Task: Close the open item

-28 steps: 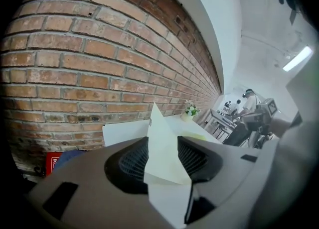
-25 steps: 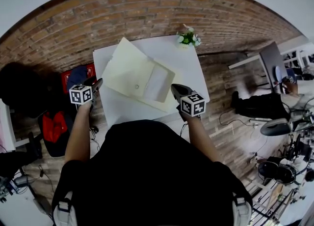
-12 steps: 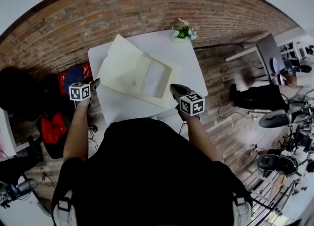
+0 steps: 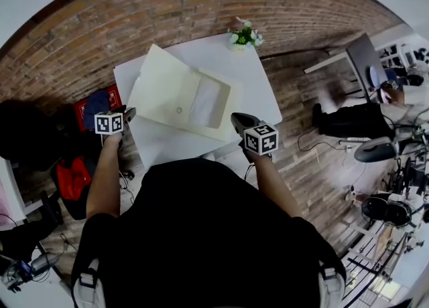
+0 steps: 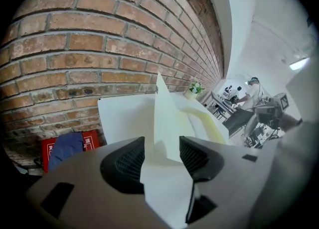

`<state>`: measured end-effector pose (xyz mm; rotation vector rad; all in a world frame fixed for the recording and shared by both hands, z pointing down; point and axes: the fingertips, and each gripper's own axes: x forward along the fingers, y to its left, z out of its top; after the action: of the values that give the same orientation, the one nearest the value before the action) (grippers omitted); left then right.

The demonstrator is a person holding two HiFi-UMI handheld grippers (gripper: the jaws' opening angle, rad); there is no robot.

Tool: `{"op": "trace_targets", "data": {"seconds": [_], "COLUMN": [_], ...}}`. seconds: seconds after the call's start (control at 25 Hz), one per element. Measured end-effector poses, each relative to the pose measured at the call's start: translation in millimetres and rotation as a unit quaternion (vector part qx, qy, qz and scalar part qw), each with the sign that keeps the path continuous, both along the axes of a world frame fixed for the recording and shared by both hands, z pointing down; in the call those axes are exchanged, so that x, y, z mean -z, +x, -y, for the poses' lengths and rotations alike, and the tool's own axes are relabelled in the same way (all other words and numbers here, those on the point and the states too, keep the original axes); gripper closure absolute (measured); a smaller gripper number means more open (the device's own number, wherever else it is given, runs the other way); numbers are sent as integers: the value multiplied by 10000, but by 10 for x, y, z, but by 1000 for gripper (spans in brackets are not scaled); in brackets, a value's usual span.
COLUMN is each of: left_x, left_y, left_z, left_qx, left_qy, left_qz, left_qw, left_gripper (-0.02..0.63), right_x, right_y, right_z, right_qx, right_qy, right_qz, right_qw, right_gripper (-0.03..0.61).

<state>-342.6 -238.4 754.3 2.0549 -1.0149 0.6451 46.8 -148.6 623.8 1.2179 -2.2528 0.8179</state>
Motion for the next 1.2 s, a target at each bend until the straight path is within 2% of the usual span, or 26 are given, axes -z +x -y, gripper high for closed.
{"op": "trace_targets", "data": {"seconds": [0.84, 1.2], "left_x": [-83, -35], "left_y": [66, 92], "left_z": [46, 27], "left_qx": [-57, -98], "left_qy": [-95, -98], "left_qz": [92, 75], "left_qw": [9999, 9999], "left_gripper": [503, 522], "right_x": [-123, -178], "right_y": [156, 167], "right_z": [-205, -264], "right_qx": [-248, -272], "right_qy": [-144, -208], "right_qz": [-35, -19], "right_qw": [9996, 9994], "right_gripper": [557, 557]}}
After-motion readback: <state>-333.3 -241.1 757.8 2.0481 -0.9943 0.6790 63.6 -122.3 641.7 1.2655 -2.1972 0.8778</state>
